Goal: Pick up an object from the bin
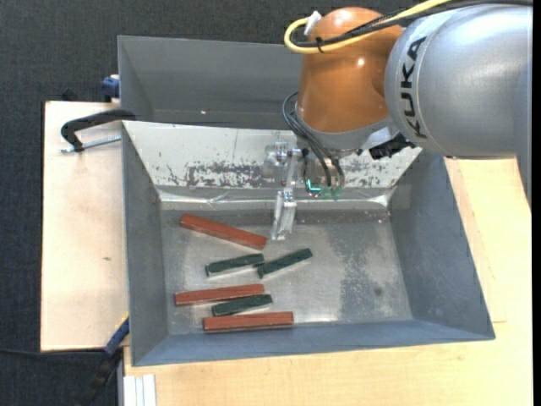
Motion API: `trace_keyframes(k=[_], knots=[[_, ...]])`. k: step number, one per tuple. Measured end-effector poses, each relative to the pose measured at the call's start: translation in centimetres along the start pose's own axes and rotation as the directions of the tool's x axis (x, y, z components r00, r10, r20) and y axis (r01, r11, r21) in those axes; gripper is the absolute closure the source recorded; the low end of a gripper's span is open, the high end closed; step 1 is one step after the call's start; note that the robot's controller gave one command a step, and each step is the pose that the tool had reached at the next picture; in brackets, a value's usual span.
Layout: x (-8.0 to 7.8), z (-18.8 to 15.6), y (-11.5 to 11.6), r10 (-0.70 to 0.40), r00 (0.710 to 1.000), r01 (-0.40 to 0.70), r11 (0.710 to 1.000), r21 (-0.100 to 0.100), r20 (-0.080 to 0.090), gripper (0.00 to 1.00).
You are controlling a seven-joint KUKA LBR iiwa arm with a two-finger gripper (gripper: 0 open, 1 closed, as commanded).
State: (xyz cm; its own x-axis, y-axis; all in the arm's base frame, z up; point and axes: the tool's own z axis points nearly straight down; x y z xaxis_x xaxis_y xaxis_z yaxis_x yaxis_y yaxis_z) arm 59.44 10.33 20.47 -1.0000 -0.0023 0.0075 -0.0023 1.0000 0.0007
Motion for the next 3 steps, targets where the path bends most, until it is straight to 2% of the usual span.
trace_keyframes(k=[1, 2, 3], knots=[[-0.2, -0.5, 0.0, 0.002, 1.000, -0.002, 1.000, -0.001, 0.009, 0.00], [-0.1, 5.1, -1.4, 0.036, 0.999, -0.036, 0.999, -0.002, 0.014, 0.00], [1.4, 10.4, -2.0, -0.086, 0.996, 0.086, 0.996, 0.001, 0.009, 0.00]])
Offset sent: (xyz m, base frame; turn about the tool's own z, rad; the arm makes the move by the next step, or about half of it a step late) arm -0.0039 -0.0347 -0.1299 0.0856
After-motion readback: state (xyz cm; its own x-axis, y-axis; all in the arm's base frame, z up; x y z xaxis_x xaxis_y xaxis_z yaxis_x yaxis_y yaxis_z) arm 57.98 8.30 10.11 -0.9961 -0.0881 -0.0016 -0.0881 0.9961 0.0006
